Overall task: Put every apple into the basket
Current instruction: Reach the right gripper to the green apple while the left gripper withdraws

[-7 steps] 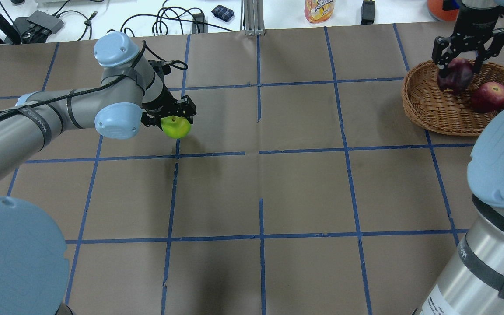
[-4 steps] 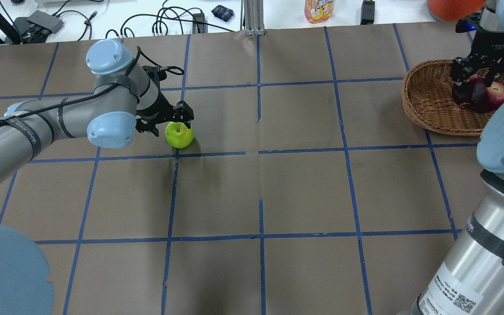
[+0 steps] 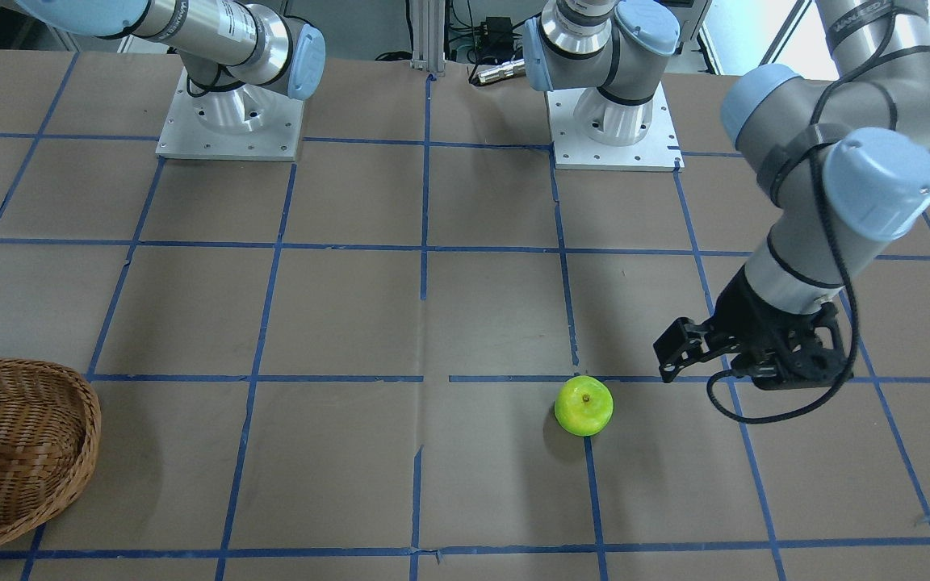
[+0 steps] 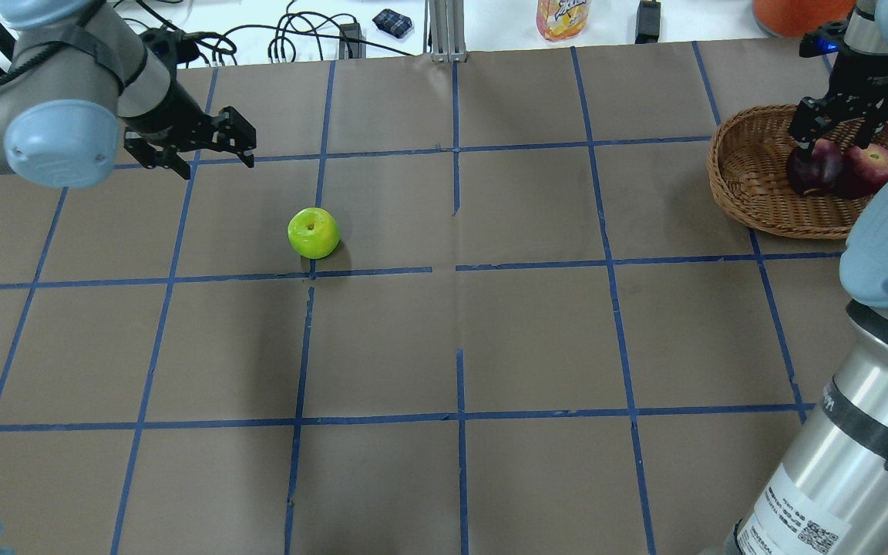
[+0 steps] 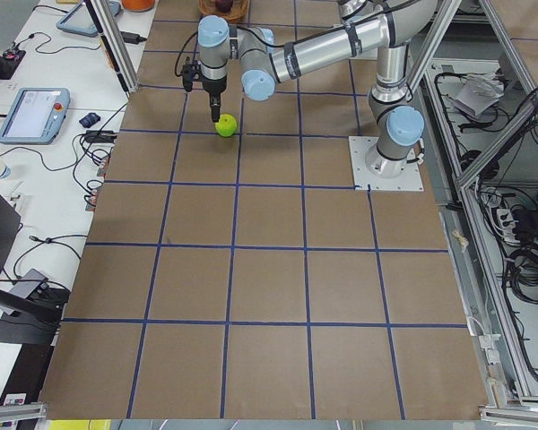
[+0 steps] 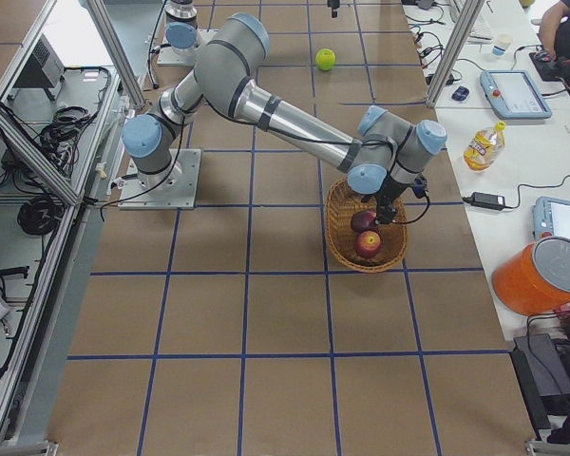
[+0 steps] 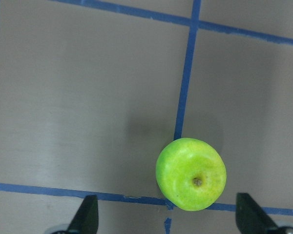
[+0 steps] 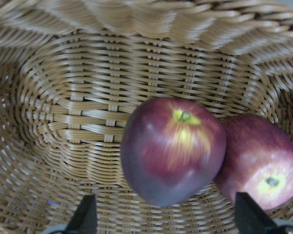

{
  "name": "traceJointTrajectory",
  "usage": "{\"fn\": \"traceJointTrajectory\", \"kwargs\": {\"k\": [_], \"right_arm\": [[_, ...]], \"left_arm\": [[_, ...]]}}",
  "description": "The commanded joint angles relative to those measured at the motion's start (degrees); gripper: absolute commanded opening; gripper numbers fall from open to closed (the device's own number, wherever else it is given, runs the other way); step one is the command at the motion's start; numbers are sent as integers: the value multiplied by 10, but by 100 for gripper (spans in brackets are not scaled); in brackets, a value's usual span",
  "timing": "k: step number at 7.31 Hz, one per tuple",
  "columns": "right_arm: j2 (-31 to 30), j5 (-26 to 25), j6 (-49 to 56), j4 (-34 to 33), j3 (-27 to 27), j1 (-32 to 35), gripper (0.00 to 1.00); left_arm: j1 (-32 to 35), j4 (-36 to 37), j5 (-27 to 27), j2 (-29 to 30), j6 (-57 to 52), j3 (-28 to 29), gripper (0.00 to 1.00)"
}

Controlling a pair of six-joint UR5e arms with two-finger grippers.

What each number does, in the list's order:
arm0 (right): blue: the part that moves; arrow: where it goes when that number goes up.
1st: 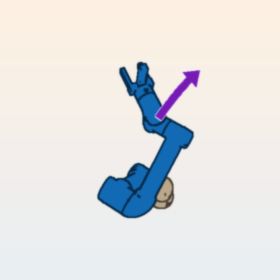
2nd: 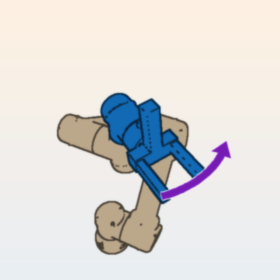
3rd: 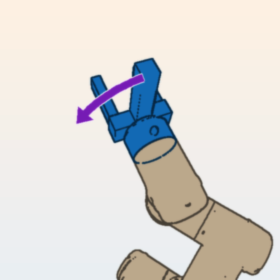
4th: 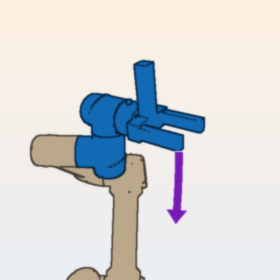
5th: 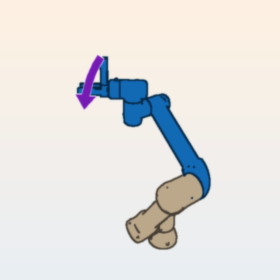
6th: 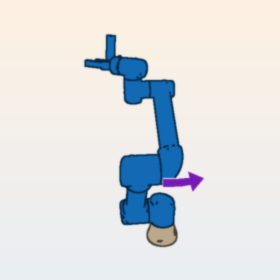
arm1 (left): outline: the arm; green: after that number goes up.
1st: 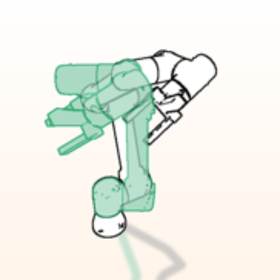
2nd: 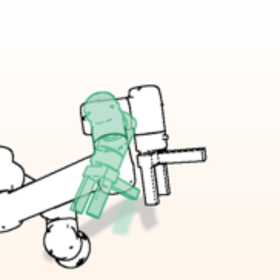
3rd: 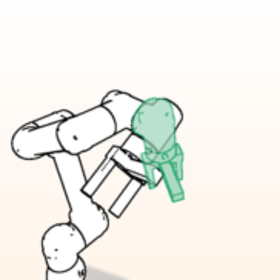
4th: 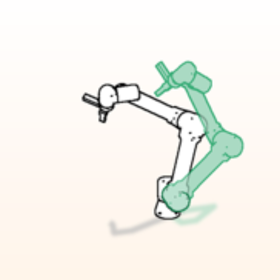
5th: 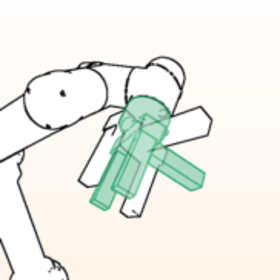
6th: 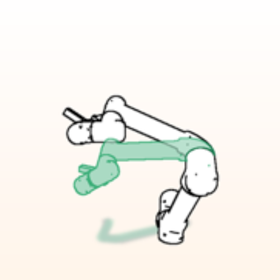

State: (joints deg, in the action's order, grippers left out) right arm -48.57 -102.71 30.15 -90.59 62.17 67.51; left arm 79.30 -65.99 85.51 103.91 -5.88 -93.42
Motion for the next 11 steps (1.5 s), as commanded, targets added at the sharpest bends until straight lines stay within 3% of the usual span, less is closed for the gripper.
{"fn": "traceJointTrajectory", "kwargs": {"k": [1, 3, 5, 6, 7, 8, 11], "right_arm": [[-41, 17, -4, 56, -1, 26, 100], [-71, 76, -98, 79, -2, 94, 100], [-72, 147, -265, 78, -3, 189, 100], [-71, 169, -346, 73, -3, 229, 100], [-71, 195, -419, 72, -3, 263, 100], [-68, 213, -492, 51, -2, 300, 100], [-31, 243, -663, -39, -1, 390, 100]], "left_arm": [[-51, -48, 5, -52, -79, 6, 100], [-108, -96, 7, -99, -128, -9, 100], [-86, -100, -3, -121, 2, -40, 100], [-43, -111, 7, -122, 10, -15, 100], [-5, -160, 55, -106, 15, 34, 100], [10, -217, 68, -103, 20, 68, 100], [-11, -223, 59, -123, 19, 72, 100]]}}
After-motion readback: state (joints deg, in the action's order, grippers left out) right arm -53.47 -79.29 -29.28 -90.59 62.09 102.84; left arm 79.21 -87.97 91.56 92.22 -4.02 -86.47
